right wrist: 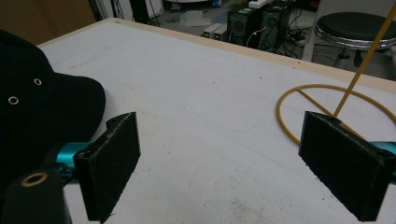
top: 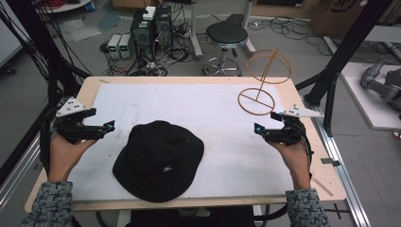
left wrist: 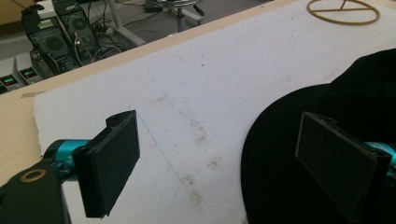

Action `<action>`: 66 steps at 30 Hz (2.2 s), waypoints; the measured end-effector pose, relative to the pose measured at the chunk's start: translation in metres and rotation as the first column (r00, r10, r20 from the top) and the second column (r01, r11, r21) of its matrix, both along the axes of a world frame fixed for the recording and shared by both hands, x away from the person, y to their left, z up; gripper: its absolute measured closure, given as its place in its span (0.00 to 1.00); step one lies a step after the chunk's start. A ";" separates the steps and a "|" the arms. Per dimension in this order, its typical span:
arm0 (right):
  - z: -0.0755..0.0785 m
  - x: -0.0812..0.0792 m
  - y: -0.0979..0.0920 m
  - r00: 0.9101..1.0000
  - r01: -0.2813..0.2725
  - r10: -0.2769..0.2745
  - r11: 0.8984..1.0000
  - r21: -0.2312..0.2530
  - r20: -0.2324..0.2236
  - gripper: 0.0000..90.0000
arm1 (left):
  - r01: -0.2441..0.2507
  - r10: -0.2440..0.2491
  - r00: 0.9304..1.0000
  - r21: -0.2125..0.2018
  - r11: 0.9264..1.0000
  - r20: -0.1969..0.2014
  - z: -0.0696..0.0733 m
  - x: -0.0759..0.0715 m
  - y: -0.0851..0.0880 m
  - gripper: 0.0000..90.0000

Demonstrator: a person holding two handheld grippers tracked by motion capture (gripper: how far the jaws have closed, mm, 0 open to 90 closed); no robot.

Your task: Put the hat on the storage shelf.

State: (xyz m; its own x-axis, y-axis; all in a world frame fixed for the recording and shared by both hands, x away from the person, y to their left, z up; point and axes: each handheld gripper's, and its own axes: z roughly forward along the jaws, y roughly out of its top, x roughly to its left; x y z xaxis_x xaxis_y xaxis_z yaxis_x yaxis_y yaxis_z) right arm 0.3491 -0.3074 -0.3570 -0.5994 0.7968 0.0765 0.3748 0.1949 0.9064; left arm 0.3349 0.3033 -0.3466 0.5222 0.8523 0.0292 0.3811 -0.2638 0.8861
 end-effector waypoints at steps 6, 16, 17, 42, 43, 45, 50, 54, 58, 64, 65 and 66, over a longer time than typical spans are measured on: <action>0.000 -0.001 0.001 1.000 0.002 -0.002 1.000 0.004 0.002 0.14 | -0.003 0.003 1.000 -0.007 1.000 0.001 0.000 0.000 0.002 0.15; 0.001 0.000 0.004 1.000 -0.009 0.009 1.000 0.002 0.005 0.14 | 0.002 -0.002 1.000 -0.001 1.000 -0.002 0.000 -0.001 0.001 0.15; 0.001 0.000 0.004 1.000 -0.009 0.009 1.000 0.002 0.005 0.14 | 0.002 -0.002 1.000 -0.004 1.000 -0.001 -0.001 -0.001 0.001 0.15; 0.011 -0.006 0.042 0.994 -0.106 0.105 0.994 0.021 0.042 0.14 | -0.002 0.002 1.000 -0.016 1.000 -0.002 -0.001 0.002 0.001 0.15; 0.012 -0.007 0.047 0.992 -0.120 0.119 0.993 0.017 0.040 0.14 | 0.001 -0.001 1.000 -0.013 1.000 -0.004 -0.001 0.002 0.001 0.15; 0.013 -0.008 0.058 0.988 -0.147 0.146 0.989 0.019 0.042 0.14 | 0.000 0.000 1.000 -0.012 1.000 -0.006 -0.002 0.002 0.000 0.15; 0.009 -0.007 0.084 0.976 -0.215 0.215 0.976 0.009 0.039 0.14 | 0.002 -0.002 1.000 -0.014 1.000 -0.003 -0.001 0.001 0.000 0.15; 0.010 -0.008 0.102 0.956 -0.292 0.290 0.955 0.058 0.039 0.15 | 0.003 -0.003 1.000 -0.009 1.000 -0.005 -0.002 0.001 0.000 0.15; 0.013 -0.009 0.115 0.941 -0.339 0.336 0.935 0.101 0.048 0.15 | 0.002 -0.002 1.000 -0.008 1.000 -0.007 -0.003 0.001 0.000 0.15; 0.018 -0.007 0.131 0.924 -0.382 0.377 0.917 0.117 0.062 0.15 | 0.001 -0.001 1.000 -0.007 1.000 -0.010 -0.003 0.003 -0.001 0.15; 0.019 -0.006 0.135 0.920 -0.391 0.386 0.913 0.120 0.063 0.15 | 0.001 -0.001 1.000 -0.007 1.000 -0.010 -0.003 0.003 -0.001 0.15; 0.020 -0.005 0.138 0.918 -0.397 0.392 0.910 0.120 0.067 0.16 | 0.001 -0.001 1.000 -0.006 1.000 -0.011 -0.003 0.003 -0.001 0.15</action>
State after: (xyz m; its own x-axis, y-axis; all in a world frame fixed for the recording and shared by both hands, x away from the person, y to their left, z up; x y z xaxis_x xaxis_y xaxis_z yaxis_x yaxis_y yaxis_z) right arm 0.3436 -0.1689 -0.3371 -0.8676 0.4797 0.1312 0.2538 0.2001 0.9463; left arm 0.3384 0.3022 -0.3500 0.5237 0.8517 0.0186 0.3902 -0.2592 0.8835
